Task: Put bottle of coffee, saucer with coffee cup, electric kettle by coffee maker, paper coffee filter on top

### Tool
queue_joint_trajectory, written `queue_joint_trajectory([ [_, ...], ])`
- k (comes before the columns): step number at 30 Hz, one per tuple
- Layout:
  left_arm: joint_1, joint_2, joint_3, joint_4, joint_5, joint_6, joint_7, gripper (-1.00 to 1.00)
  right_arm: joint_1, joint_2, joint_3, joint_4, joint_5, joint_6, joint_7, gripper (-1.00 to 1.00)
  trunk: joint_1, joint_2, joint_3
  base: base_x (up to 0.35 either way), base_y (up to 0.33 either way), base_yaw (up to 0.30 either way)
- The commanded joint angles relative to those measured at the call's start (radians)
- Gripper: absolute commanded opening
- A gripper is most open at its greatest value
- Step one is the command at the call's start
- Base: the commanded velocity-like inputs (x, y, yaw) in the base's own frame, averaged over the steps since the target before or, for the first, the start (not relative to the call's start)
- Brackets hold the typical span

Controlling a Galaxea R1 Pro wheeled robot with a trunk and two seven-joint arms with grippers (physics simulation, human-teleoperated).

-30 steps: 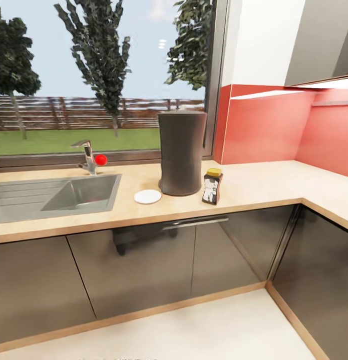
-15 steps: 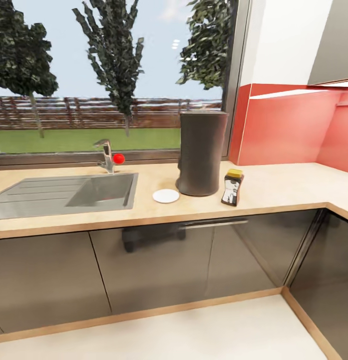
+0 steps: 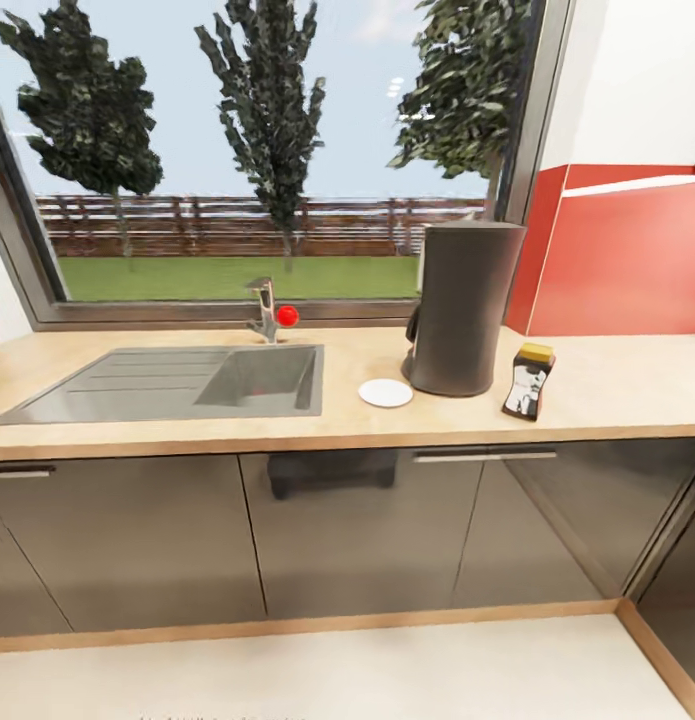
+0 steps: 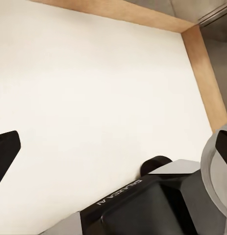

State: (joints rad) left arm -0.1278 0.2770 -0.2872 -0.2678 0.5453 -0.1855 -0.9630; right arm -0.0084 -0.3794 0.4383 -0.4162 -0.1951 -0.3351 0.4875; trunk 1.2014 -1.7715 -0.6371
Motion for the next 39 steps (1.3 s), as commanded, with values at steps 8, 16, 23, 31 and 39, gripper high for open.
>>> queue_joint_trajectory([
  [8,-0.001,0.001,-0.008,0.001,0.007,-0.006,0.000,1.00,-0.001,-0.001,0.007,0.000,-0.010,-0.002,0.002,1.00,0.000,0.000,-0.001,0.000,0.006,0.267],
  [16,-0.001,0.001,-0.007,0.001,0.007,-0.006,0.000,1.00,-0.001,-0.001,0.004,0.000,-0.010,-0.002,0.002,1.00,0.000,0.000,-0.001,0.028,0.054,0.201],
  [23,-0.001,0.001,-0.007,0.001,0.007,-0.006,0.000,1.00,-0.001,-0.001,0.006,0.000,-0.010,-0.002,0.001,1.00,0.000,0.000,-0.001,0.116,0.250,0.086],
  [31,-0.001,0.001,-0.007,0.001,0.007,-0.006,0.000,1.00,-0.001,0.000,0.009,0.000,-0.010,-0.002,0.001,1.00,0.000,0.000,-0.001,0.039,0.189,0.246],
  [39,-0.001,0.001,-0.007,0.001,0.007,-0.006,0.000,1.00,-0.001,0.000,0.010,0.000,-0.010,-0.002,0.002,1.00,0.000,0.000,-0.001,0.002,0.017,0.266],
])
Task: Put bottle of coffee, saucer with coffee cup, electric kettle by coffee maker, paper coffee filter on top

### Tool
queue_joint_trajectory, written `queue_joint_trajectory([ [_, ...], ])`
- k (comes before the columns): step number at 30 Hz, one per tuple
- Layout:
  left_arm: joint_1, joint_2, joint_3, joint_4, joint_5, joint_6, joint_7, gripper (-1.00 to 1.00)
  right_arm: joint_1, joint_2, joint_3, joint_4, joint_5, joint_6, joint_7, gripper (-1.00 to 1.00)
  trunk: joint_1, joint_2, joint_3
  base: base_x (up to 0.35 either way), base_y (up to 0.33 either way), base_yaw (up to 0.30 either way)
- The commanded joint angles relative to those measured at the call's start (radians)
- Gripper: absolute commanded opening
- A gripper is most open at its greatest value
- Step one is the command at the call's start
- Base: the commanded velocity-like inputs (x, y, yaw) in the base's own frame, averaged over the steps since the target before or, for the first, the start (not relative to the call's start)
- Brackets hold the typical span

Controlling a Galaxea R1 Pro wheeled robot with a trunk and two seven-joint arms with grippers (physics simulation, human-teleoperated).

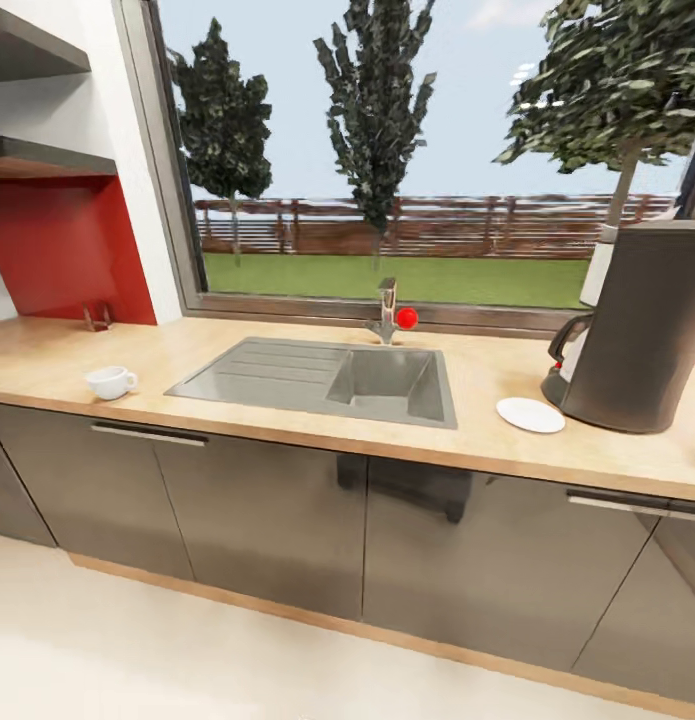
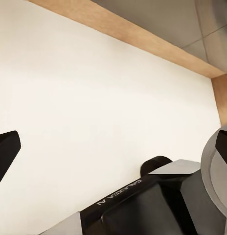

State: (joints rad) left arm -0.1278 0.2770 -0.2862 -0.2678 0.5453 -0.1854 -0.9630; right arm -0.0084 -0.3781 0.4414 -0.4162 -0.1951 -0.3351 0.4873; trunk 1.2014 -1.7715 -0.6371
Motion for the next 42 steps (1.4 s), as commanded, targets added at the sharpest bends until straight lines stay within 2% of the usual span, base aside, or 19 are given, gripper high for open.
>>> queue_joint_trajectory([
  [1,-0.001,0.001,-0.008,0.001,0.007,-0.006,0.000,1.00,-0.001,-0.001,0.006,0.000,-0.010,-0.002,0.002,1.00,0.000,0.000,-0.001,0.000,0.003,0.267],
  [10,-0.001,0.001,-0.008,0.001,0.007,-0.006,0.000,1.00,-0.001,-0.001,0.007,0.000,-0.010,-0.002,0.001,1.00,0.000,0.000,-0.001,0.000,0.001,0.265],
  [17,-0.001,0.001,-0.007,0.001,0.007,-0.006,0.000,1.00,-0.001,-0.001,0.005,0.000,-0.010,-0.002,0.000,1.00,0.000,0.000,-0.001,0.054,0.163,0.099],
  [26,-0.001,0.001,-0.007,0.001,0.008,-0.006,0.000,1.00,-0.001,-0.001,0.006,0.000,-0.009,-0.002,-0.054,1.00,0.000,0.000,-0.007,0.035,0.101,0.219],
  [42,-0.001,0.001,-0.007,0.001,0.008,-0.005,0.000,1.00,-0.001,-0.001,0.007,0.000,-0.009,-0.002,-0.061,1.00,0.000,0.000,-0.015,0.039,0.038,0.203],
])
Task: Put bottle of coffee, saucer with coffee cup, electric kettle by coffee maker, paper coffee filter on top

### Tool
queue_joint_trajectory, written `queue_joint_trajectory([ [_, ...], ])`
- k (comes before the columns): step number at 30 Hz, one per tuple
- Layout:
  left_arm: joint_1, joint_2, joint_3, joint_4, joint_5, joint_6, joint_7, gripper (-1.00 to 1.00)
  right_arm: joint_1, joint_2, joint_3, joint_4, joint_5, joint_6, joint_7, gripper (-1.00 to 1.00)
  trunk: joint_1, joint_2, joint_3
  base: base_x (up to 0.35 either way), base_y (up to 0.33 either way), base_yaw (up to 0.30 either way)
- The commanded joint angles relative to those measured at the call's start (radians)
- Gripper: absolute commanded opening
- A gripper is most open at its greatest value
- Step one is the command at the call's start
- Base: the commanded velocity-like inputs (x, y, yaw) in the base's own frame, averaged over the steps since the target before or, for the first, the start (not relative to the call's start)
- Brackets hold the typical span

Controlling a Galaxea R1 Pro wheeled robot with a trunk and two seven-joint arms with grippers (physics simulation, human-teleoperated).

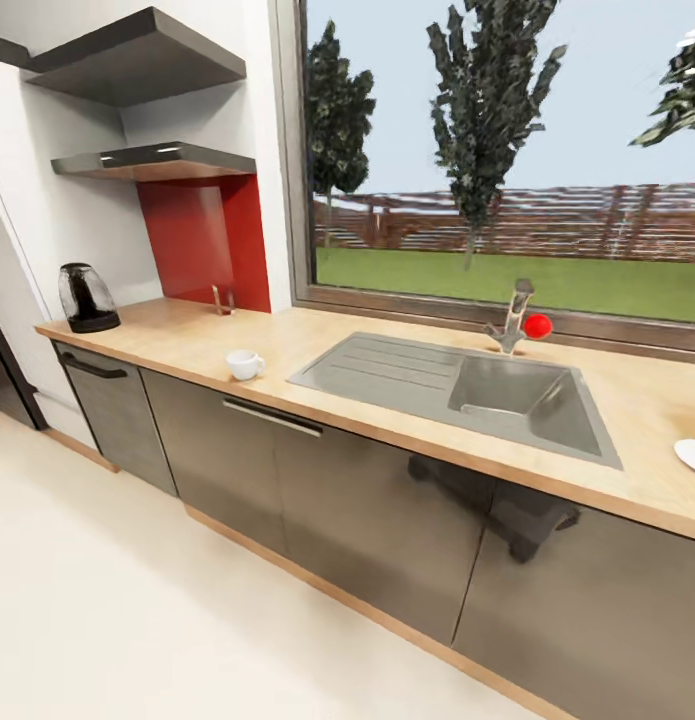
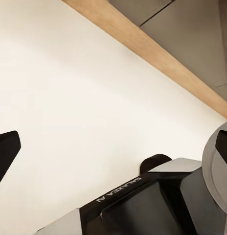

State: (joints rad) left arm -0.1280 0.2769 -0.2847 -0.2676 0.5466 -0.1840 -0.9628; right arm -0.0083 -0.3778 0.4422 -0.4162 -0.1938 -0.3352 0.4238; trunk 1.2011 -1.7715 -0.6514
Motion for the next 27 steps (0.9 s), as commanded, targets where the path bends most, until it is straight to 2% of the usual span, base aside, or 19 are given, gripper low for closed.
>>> queue_joint_trajectory([
  [1,-0.001,0.001,-0.008,0.001,0.007,-0.006,0.000,1.00,-0.001,-0.001,0.006,0.000,-0.010,-0.002,0.002,1.00,0.000,0.000,-0.001,0.195,0.175,0.072],
  [27,-0.001,0.001,-0.008,0.001,0.007,-0.006,0.000,1.00,-0.001,0.000,0.007,0.000,-0.010,-0.002,0.001,1.00,0.000,0.000,-0.001,0.226,0.229,0.250],
])
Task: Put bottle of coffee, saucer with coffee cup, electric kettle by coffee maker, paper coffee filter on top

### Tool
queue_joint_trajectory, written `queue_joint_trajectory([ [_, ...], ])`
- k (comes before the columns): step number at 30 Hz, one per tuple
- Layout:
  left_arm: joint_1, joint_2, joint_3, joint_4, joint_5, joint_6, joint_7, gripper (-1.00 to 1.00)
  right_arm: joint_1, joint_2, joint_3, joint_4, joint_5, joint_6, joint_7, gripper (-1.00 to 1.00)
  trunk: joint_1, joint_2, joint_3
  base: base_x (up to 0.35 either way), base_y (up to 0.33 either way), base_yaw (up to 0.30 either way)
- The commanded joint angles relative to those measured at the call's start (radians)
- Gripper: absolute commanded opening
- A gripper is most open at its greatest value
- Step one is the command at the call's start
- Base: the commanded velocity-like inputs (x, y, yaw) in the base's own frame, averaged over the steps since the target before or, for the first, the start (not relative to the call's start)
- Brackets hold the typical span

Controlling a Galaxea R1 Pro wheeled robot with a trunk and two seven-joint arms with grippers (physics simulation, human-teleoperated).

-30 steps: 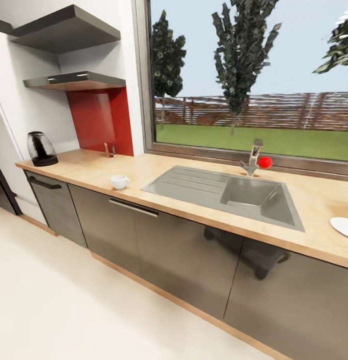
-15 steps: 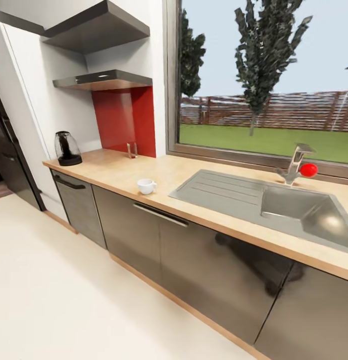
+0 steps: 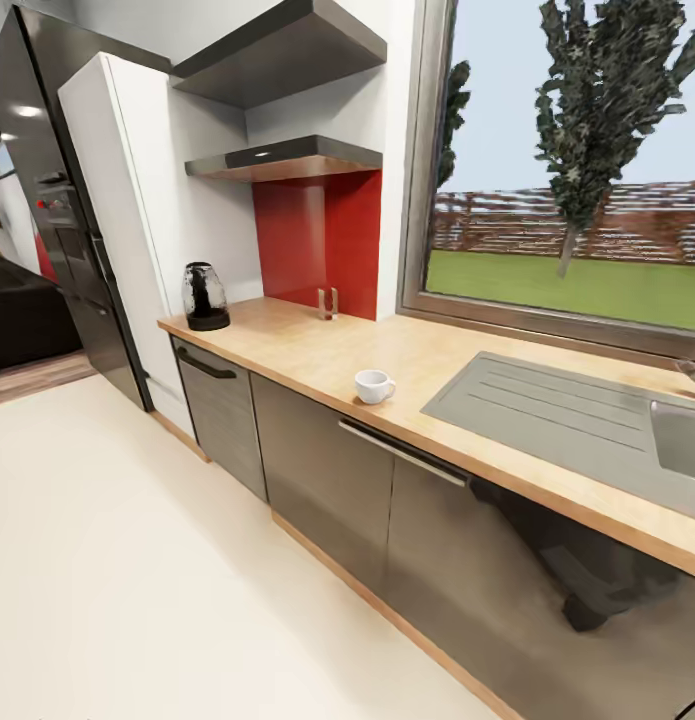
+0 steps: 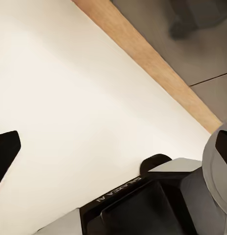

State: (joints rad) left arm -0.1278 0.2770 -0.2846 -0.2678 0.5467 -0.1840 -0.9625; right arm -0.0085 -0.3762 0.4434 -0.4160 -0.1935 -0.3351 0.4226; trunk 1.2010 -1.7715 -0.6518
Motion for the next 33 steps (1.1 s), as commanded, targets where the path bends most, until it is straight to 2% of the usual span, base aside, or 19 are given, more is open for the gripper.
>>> queue_joint_trajectory([
  [1,-0.001,0.001,-0.008,0.001,0.007,-0.006,0.000,1.00,-0.001,-0.001,0.006,0.000,-0.010,-0.002,0.002,1.00,0.000,0.000,-0.001,0.203,0.253,0.268],
  [14,-0.001,0.001,-0.006,0.001,0.007,-0.006,0.000,1.00,-0.001,-0.001,0.006,0.000,-0.010,-0.002,0.003,1.00,0.000,0.000,-0.001,0.181,0.265,0.258],
  [17,-0.001,0.001,0.011,0.001,0.007,-0.006,0.000,1.00,-0.001,-0.001,0.006,0.000,-0.010,-0.002,0.002,1.00,0.000,0.000,-0.001,0.215,0.270,0.042],
  [29,-0.001,0.001,0.015,0.001,0.007,-0.006,0.000,1.00,-0.001,-0.001,0.008,0.002,-0.009,-0.003,0.003,1.00,0.000,0.000,-0.001,0.248,0.264,0.006],
  [33,-0.001,0.001,0.015,0.001,0.007,-0.006,-0.001,1.00,-0.001,-0.001,0.008,0.002,-0.009,-0.002,0.003,1.00,0.000,0.000,-0.001,0.252,0.263,0.150],
])
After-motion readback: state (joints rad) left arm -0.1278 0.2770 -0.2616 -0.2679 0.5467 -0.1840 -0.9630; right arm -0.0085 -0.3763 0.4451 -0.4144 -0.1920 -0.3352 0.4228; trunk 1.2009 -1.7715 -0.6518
